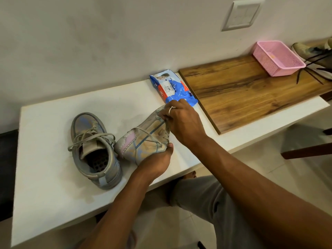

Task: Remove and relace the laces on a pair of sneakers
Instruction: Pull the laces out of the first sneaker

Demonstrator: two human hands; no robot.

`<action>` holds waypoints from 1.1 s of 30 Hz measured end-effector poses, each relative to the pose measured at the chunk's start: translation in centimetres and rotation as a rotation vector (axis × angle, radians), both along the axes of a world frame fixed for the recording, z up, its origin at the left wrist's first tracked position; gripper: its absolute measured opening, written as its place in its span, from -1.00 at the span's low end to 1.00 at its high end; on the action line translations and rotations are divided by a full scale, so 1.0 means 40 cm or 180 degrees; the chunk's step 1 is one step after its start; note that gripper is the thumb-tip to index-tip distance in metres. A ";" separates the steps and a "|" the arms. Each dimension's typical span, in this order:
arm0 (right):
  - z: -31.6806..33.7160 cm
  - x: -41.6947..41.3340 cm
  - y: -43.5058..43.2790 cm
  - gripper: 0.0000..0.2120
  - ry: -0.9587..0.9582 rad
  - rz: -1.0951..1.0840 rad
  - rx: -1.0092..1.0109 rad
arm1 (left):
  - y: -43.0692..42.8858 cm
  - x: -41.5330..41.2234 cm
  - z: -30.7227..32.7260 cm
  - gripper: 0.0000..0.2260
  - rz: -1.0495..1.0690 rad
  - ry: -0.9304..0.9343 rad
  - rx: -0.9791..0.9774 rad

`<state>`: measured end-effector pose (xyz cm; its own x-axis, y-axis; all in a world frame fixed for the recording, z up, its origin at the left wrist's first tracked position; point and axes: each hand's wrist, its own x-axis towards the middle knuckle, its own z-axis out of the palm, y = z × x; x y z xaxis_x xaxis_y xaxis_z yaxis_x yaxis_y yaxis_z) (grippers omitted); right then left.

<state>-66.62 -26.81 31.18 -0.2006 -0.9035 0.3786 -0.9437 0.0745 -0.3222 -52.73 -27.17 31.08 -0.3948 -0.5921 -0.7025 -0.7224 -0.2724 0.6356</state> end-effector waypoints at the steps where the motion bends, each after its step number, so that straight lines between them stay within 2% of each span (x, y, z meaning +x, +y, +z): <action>1: 0.002 -0.003 0.001 -0.81 0.0040 0.0036 0.0031 | -0.001 0.002 -0.004 -0.48 -0.0223 -0.0058 -0.0030; 3: 0.003 -0.024 0.003 -0.80 0.0098 -0.0032 0.0051 | -0.008 0.010 -0.010 -0.43 -0.0497 -0.0251 -0.0100; 7: 0.005 -0.064 0.008 -0.80 -0.0021 -0.0492 0.0014 | -0.014 0.011 -0.015 -0.42 -0.0681 -0.0246 -0.0197; 13: -0.001 0.017 0.005 -0.78 0.0230 0.0400 0.0157 | -0.013 0.010 -0.014 -0.42 -0.0759 -0.0267 -0.0199; 18: 0.009 -0.056 0.007 -0.80 0.0106 -0.0192 0.0091 | -0.016 0.014 -0.011 -0.40 -0.0829 -0.0217 -0.0259; 24: -0.004 -0.020 0.017 -0.82 0.0190 0.0163 0.0132 | -0.016 0.017 -0.007 -0.41 -0.0880 -0.0219 -0.0276; 30: -0.016 -0.096 0.015 -0.85 -0.0532 -0.0879 -0.0120 | -0.017 0.014 0.004 -0.40 -0.0827 -0.0248 -0.0213; 33: -0.019 -0.122 0.017 -0.90 -0.1184 -0.1347 0.0069 | -0.016 0.014 -0.001 -0.40 -0.0818 -0.0274 -0.0196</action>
